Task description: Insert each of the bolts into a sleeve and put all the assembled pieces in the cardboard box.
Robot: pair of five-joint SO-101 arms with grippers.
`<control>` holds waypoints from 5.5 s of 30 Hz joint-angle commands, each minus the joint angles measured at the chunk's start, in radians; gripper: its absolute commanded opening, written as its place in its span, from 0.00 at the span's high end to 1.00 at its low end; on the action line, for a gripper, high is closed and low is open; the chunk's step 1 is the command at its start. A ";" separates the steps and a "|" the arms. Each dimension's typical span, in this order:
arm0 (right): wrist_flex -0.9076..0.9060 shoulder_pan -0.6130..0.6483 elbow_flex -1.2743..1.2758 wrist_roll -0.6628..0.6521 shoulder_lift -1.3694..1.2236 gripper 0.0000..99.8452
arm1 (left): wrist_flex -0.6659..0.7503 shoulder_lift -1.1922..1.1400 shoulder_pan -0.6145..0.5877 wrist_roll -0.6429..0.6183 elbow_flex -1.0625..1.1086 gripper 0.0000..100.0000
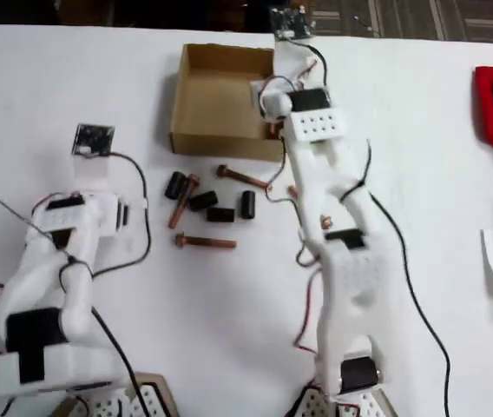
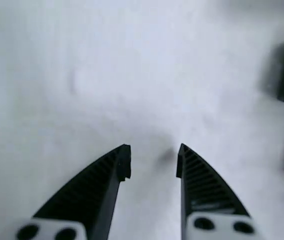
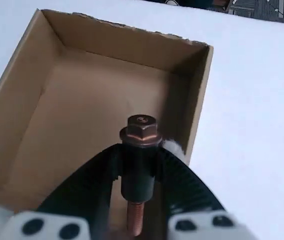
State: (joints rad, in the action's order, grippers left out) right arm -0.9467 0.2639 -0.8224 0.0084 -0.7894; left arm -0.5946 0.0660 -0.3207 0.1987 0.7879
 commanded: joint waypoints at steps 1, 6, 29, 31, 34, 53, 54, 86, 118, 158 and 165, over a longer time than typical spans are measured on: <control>-0.061 0.015 -0.546 0.040 -0.225 0.98 | -0.055 -0.041 -0.005 0.000 -0.087 0.83; -0.062 0.016 -0.764 0.055 -0.441 0.98 | -0.058 -0.051 -0.005 0.000 -0.093 0.83; -0.194 0.015 -0.700 0.051 -0.440 0.98 | -0.058 -0.051 -0.005 0.000 -0.091 0.83; -0.205 0.012 -0.700 0.051 -0.438 0.98 | -0.058 -0.051 -0.005 0.000 -0.091 0.83; -0.242 0.010 -0.700 0.051 -0.444 0.98 | -0.058 -0.051 -0.005 0.000 -0.091 0.83; -0.257 0.010 -0.698 0.055 -0.489 0.94 | -0.058 -0.051 -0.005 0.002 -0.091 0.83; -0.257 0.010 -0.700 0.055 -0.489 0.91 | -0.058 -0.051 -0.005 0.002 -0.091 0.83; -0.311 -0.131 -0.709 0.049 -0.559 0.92 | -0.058 -0.052 -0.005 0.005 -0.091 0.83; -0.407 -0.166 -0.856 0.048 -0.536 0.92 | -0.058 -0.052 -0.005 0.005 -0.091 0.83; -0.490 0.217 0.519 0.068 0.364 0.87 | -0.058 -0.052 -0.005 0.003 -0.091 0.83; -0.367 0.222 0.555 0.072 0.358 0.87 | -0.058 -0.052 -0.005 0.003 -0.091 0.83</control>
State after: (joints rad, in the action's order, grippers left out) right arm -1.3502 0.4757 -0.2685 0.0744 -0.4964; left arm -0.6437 0.0107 -0.3191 0.1972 0.7327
